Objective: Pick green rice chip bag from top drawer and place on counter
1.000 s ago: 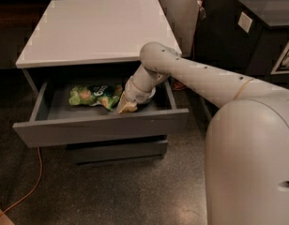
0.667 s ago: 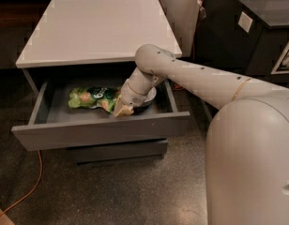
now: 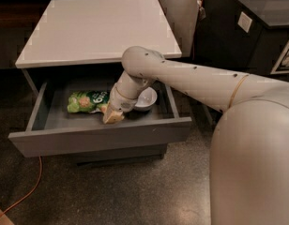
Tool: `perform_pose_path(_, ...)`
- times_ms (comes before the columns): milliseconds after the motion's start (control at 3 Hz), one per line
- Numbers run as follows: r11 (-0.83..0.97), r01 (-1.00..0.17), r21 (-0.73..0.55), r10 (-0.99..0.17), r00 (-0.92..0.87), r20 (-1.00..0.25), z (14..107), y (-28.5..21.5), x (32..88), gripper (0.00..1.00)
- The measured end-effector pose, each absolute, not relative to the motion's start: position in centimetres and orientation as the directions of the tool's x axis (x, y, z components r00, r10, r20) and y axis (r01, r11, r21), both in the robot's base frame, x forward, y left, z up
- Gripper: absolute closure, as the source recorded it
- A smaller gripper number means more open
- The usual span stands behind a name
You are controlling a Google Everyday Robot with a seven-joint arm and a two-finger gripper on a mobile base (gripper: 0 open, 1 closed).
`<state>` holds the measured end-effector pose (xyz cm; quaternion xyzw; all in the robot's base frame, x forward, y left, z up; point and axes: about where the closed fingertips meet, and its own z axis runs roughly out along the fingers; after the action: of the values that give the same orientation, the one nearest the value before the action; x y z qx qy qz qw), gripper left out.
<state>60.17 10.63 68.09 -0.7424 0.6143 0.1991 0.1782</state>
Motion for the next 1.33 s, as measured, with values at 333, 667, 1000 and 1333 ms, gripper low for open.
perform_pose_path(333,-0.190,-0.982,-0.018,-0.842,0.172,-0.512,68.3,11.4,60.3,1.00)
perform_pose_path(667,-0.195,-0.980,-0.032,-0.838,0.183,-0.514,68.6,11.8,61.9,1.00)
perform_pose_path(1000,-0.174,-0.983,-0.065,-0.846,0.183,-0.501,68.9,11.9,64.9,0.82)
perform_pose_path(1333,-0.155,-0.983,-0.096,-0.861,0.183,-0.474,69.0,12.1,67.2,0.58)
